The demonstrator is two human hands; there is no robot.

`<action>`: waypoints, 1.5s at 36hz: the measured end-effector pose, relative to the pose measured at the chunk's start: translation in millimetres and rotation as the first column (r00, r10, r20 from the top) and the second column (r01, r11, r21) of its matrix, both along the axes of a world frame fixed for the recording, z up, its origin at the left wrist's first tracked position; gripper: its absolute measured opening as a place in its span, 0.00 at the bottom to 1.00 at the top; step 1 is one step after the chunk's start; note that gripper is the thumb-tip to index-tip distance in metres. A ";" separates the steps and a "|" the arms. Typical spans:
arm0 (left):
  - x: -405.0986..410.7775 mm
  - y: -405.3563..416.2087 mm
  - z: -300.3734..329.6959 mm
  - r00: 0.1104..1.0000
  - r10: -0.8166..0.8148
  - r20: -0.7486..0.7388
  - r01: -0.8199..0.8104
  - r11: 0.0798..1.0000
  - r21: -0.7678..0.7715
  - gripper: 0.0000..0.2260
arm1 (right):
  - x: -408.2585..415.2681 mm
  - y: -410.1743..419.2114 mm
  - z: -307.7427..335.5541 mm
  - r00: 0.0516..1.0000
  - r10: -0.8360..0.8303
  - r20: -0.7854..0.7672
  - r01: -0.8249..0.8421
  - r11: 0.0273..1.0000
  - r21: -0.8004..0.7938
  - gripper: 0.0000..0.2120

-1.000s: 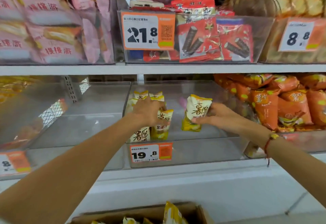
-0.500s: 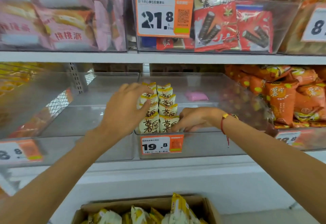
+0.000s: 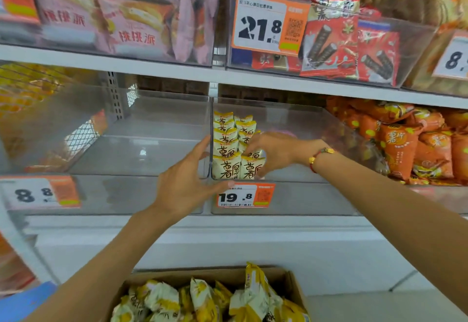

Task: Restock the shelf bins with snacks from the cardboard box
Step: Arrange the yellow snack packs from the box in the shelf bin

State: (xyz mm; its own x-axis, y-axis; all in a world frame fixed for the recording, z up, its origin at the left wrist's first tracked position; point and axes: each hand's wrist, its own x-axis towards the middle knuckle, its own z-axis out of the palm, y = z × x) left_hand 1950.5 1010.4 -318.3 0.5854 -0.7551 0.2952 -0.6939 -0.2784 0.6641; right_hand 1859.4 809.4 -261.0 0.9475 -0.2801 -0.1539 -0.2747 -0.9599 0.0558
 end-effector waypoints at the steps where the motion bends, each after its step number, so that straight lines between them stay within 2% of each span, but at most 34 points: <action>1: 1.4 -0.1 -1.2 1.000 -0.002 -0.005 0.002 1.000 -0.010 0.45 | 1.8 0.5 0.5 1.000 -0.011 0.007 0.012 1.000 -0.007 0.32; 8: -2.6 -0.7 -0.1 0.999 -0.006 0.035 0.007 1.000 -0.026 0.44 | -11.5 1.2 -5.4 0.996 -0.008 0.085 0.008 1.000 -0.003 0.31; 9: -3.6 -0.6 1.5 1.000 -0.015 0.013 0.016 0.999 -0.039 0.43 | -14.1 0.2 -5.9 0.992 -0.012 0.123 0.004 0.997 0.072 0.32; 11: -4.6 -1.2 4.9 0.999 -0.036 0.008 0.036 0.997 -0.067 0.40 | -19.0 -1.7 -6.0 0.960 -0.115 0.257 0.023 0.943 0.333 0.33; 12: -4.9 -2.0 7.3 0.998 -0.042 0.052 0.046 0.996 -0.074 0.39 | -20.9 -3.6 -7.1 0.927 -0.187 0.324 0.024 0.894 0.447 0.31; 13: -4.5 -4.2 10.6 0.991 -0.041 0.131 0.051 0.996 -0.071 0.38 | -21.6 -5.5 -9.0 0.891 -0.239 0.387 0.021 0.872 0.490 0.29; 16: -2.4 -18.4 25.6 0.898 -0.059 0.435 0.065 0.998 0.002 0.34 | -16.0 -15.9 -18.9 0.843 -0.273 0.463 0.116 0.933 0.340 0.26; 19: -1.0 -46.4 40.1 0.786 -0.174 0.594 0.055 0.976 0.213 0.36 | -2.6 -22.7 -26.6 0.859 -0.277 0.431 0.181 0.951 0.250 0.27; 22: 2.0 -74.8 43.2 0.741 -0.306 0.598 0.009 0.894 0.447 0.38 | 9.2 -28.3 -31.3 0.926 -0.231 0.300 0.166 0.960 0.226 0.24; 25: 4.7 -86.9 40.4 0.720 -0.377 0.582 -0.032 0.820 0.571 0.29 | 11.3 -31.3 -33.8 0.960 -0.197 0.197 0.142 0.954 0.263 0.22; 28: 7.2 -87.1 37.4 0.669 -0.394 0.630 -0.056 0.819 0.572 0.26 | 11.8 -32.9 -33.0 0.967 -0.175 0.185 0.131 0.965 0.226 0.22; 31: 9.0 -86.9 34.8 0.653 -0.392 0.648 -0.062 0.825 0.562 0.26 | 11.7 -37.5 -28.9 0.971 -0.172 0.164 0.125 0.957 0.262 0.22; 34: 8.9 -87.4 38.8 0.703 -0.372 0.606 -0.021 0.841 0.540 0.30 | -0.5 -37.4 -14.1 0.948 -0.210 0.238 0.097 0.905 0.414 0.25; 37: 10.1 -91.0 43.3 0.720 -0.355 0.597 -0.011 0.854 0.521 0.37 | -23.2 -38.3 1.3 0.968 -0.212 0.136 0.094 0.805 0.585 0.33; 40: 14.3 -95.6 44.9 0.667 -0.363 0.651 -0.078 0.834 0.546 0.37 | -29.7 -37.2 -3.2 0.990 -0.138 0.035 0.098 0.844 0.527 0.37; 44: 17.4 -97.8 45.1 0.624 -0.385 0.680 -0.122 0.812 0.571 0.33 | -15.7 -39.3 -20.5 0.981 -0.127 0.145 0.055 0.907 0.418 0.36; 50: 12.0 -94.3 45.6 0.589 -0.403 0.701 -0.143 0.801 0.581 0.32 | -18.2 -35.1 -14.7 0.989 -0.061 0.133 0.020 0.958 0.288 0.36; 54: 5.6 -79.7 52.3 0.587 -0.360 0.725 -0.124 0.845 0.520 0.32 | -33.0 -17.6 -8.1 0.971 -0.059 0.233 0.004 0.974 0.229 0.36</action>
